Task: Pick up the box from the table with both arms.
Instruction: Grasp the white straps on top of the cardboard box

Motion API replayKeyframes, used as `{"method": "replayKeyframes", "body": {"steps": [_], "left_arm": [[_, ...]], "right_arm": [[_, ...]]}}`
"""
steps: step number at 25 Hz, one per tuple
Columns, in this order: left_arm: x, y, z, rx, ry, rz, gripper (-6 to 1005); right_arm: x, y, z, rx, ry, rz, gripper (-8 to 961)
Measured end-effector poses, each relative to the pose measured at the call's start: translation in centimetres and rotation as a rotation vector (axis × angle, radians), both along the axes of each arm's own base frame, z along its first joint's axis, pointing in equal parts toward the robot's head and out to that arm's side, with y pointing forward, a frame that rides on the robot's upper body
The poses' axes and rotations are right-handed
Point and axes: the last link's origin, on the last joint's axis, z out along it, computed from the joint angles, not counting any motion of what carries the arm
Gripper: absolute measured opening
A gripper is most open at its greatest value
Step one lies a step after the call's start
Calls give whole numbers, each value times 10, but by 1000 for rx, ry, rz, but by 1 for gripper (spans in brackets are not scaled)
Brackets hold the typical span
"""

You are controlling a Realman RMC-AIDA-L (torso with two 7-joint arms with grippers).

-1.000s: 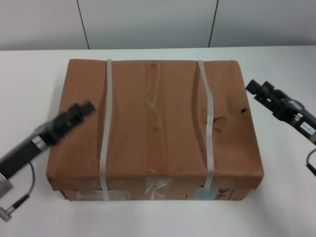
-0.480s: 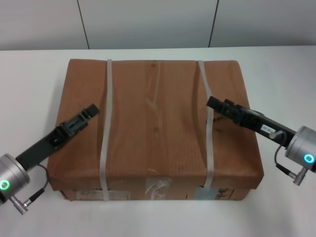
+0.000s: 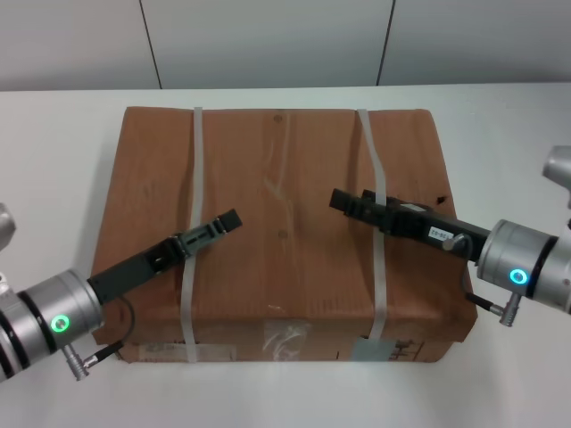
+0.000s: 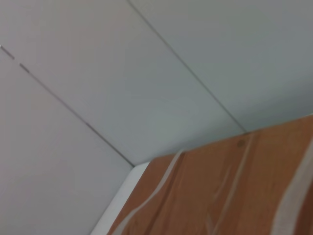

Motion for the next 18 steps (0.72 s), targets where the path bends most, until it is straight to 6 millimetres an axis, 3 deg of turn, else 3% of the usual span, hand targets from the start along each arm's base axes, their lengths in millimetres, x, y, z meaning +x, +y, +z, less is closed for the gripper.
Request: {"method": "replayKeyframes", "body": {"steps": [6,18], "left_arm": [[7,0,-7,-34,20,-37,792],[2,0,-5,-15,36,-21,773]], "right_arm": [[-6,2,-6,-22,-24,26,769],[-6,3,-7,-14,-41,36,751]]}}
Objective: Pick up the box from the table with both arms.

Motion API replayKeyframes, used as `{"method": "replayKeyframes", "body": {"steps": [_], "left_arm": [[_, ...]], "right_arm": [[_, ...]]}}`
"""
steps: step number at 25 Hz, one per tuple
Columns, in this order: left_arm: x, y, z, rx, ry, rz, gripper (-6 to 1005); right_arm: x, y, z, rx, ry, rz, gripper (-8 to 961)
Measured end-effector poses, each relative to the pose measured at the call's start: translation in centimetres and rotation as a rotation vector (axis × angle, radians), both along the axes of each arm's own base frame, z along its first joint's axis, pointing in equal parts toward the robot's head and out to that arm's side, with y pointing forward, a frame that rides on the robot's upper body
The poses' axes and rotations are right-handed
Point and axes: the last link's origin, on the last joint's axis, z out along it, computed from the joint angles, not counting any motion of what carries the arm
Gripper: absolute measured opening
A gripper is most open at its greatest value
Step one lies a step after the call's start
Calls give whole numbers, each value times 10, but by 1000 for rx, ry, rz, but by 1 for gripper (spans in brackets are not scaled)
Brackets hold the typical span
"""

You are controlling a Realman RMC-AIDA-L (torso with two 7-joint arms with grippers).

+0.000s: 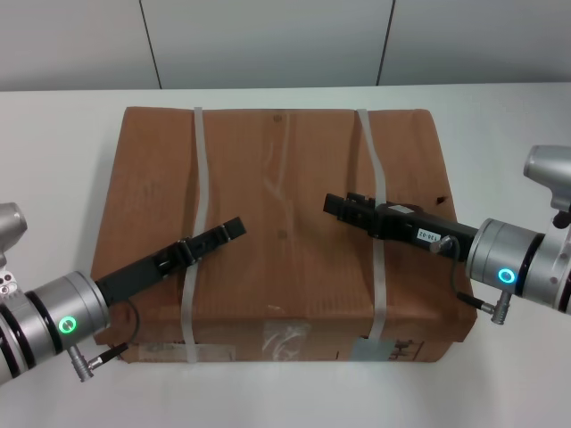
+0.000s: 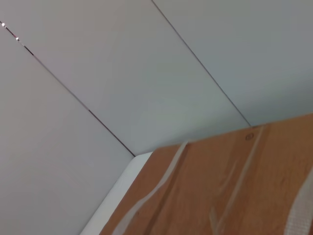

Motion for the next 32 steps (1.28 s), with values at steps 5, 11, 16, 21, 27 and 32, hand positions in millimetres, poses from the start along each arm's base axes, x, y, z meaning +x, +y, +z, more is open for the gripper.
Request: {"method": "replayKeyframes", "body": {"steps": [5,11,16,21,27,32], "left_arm": [[-4,1,0,5,21,12,765],[-5,2,1,11,24,19,520],[-5,2,1,13,24,19,343],[-5,4,3,21,22,23,85],[2,5,5,32,5,-7,92],[12,8,18,93,-40,-63,93]], "right_arm": [[0,0,0,2,1,1,595],[-2,1,0,5,3,4,320],[-2,0,1,19,-10,27,84],[-3,1,2,25,-14,39,67],[-10,4,5,52,-28,93,55],[-22,8,12,85,-6,148,57]]}}
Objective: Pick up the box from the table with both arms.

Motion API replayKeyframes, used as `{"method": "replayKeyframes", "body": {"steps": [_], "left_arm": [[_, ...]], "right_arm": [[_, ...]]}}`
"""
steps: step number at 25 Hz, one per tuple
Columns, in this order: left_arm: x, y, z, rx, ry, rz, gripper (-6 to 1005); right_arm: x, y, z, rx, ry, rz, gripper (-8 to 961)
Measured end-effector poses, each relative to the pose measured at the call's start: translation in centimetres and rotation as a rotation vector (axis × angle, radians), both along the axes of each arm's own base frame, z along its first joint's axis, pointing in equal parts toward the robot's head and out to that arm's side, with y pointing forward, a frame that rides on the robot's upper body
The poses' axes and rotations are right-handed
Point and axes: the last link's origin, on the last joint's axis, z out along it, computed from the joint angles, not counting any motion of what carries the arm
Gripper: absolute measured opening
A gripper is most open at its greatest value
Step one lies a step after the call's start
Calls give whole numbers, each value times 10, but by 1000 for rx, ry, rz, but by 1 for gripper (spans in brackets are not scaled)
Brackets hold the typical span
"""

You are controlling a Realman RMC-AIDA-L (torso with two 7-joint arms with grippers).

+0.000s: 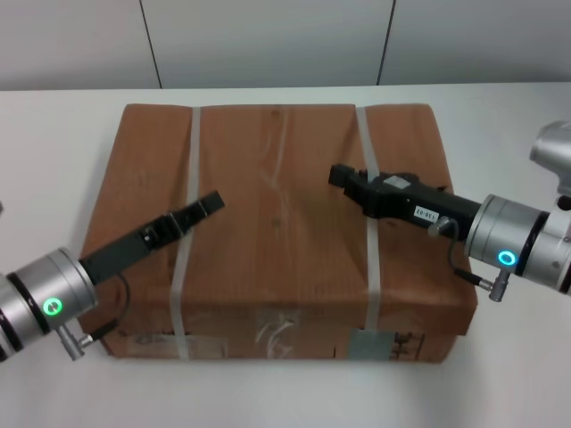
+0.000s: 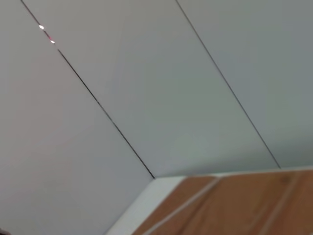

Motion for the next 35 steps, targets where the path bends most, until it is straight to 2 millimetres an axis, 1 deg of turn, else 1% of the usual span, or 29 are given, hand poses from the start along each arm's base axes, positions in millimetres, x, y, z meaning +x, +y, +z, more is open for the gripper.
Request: {"method": "replayKeyframes", "body": {"steps": [3,15,35], "left_arm": [[7,-1,8,45,-23,-49,93],[17,-2,18,80,-67,-108,92],[18,-3,18,103,-51,-127,93]], "right_arm": [[-4,0,5,24,5,25,58],[-15,2,22,84,35,104,53],[-16,1,23,100,39,112,52]]}}
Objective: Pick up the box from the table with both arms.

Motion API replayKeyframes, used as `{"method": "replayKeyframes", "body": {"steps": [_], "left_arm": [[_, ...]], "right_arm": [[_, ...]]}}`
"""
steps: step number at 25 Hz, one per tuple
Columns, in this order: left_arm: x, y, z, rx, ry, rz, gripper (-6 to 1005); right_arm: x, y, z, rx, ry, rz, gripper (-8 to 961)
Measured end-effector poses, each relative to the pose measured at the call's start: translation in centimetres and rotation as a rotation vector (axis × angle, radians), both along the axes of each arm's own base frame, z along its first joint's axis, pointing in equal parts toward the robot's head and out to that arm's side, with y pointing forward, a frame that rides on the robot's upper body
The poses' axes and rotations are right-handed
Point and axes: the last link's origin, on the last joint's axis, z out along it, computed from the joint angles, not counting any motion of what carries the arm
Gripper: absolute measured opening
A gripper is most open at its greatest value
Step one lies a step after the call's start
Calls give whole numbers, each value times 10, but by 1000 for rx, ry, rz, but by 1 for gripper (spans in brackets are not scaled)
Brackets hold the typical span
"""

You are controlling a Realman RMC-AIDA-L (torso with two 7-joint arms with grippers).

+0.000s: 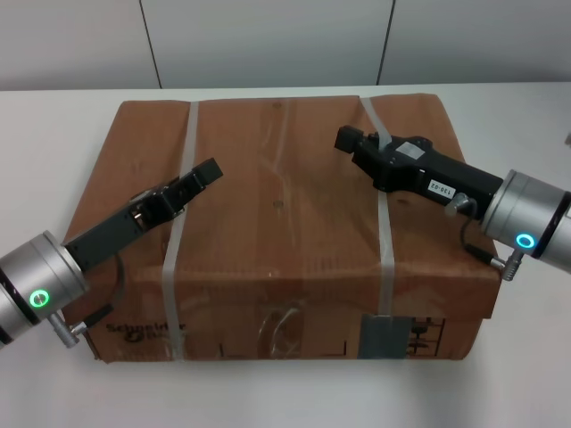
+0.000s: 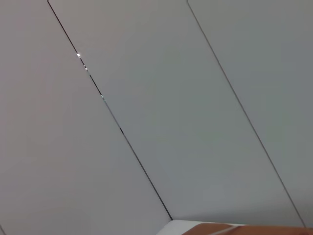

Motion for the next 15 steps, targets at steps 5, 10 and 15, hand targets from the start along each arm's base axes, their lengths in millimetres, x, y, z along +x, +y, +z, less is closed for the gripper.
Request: {"method": "replayKeyframes", "body": {"steps": [5,10,15], "left_arm": [[-1,0,0,0,1,3,93],[-1,0,0,2,5,3,93],[-1,1,0,10,4,5,92]], "right_arm": [[0,0,0,2,2,0,52],[0,0,1,5,4,1,52],[-2,0,3,7,14,9,52]]}}
